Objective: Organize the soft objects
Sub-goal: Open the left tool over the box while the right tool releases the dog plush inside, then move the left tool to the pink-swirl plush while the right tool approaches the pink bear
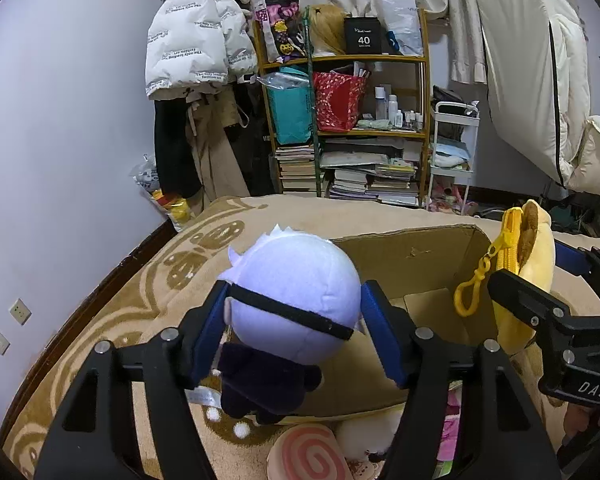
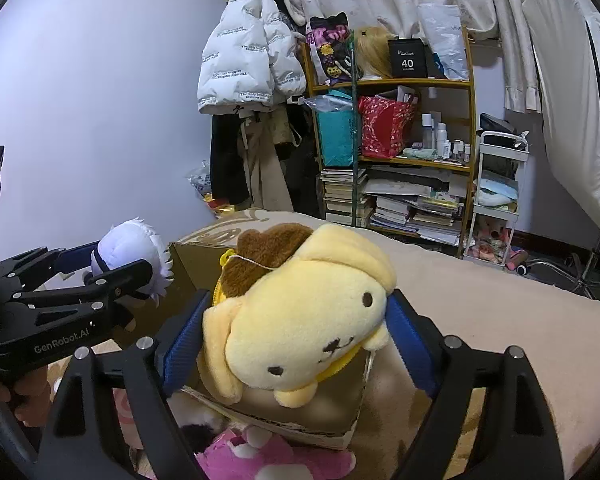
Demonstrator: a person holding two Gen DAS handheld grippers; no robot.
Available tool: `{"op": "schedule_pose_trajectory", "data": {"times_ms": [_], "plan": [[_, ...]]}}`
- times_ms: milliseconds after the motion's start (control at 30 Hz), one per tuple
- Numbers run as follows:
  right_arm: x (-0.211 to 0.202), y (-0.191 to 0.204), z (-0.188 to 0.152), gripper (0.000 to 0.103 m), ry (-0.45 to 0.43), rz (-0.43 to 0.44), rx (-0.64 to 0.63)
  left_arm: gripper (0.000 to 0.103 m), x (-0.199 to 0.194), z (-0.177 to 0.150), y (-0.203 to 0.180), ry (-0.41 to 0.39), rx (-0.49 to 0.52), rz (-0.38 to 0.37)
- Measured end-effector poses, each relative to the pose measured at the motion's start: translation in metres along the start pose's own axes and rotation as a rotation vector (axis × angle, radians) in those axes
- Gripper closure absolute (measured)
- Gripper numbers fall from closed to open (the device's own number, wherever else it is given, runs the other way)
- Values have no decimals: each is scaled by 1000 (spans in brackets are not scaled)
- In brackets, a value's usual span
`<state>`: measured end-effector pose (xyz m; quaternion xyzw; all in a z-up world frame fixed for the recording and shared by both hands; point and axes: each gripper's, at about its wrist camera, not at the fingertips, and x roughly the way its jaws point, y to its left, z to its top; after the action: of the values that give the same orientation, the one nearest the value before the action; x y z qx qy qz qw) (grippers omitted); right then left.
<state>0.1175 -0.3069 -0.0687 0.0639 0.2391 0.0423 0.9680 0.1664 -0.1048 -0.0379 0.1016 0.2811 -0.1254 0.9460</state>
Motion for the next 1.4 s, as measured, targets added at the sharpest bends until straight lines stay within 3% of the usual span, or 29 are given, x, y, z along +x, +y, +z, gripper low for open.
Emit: {"op": "schedule_pose_trajectory", "data": {"times_ms": [267, 733, 867, 1400], "plan": [[2, -2, -2, 3, 10, 22, 14, 18, 2, 0, 1, 8, -7, 19], [-16, 1, 2, 0, -3, 31, 36, 11, -18, -4, 12, 48, -2, 62], [-25, 4, 1, 0, 8, 28, 41, 7, -31, -8, 17, 67, -11, 76], [-58, 6, -15, 0, 89, 33, 134, 7, -73, -30, 38, 174, -70, 94]]}}
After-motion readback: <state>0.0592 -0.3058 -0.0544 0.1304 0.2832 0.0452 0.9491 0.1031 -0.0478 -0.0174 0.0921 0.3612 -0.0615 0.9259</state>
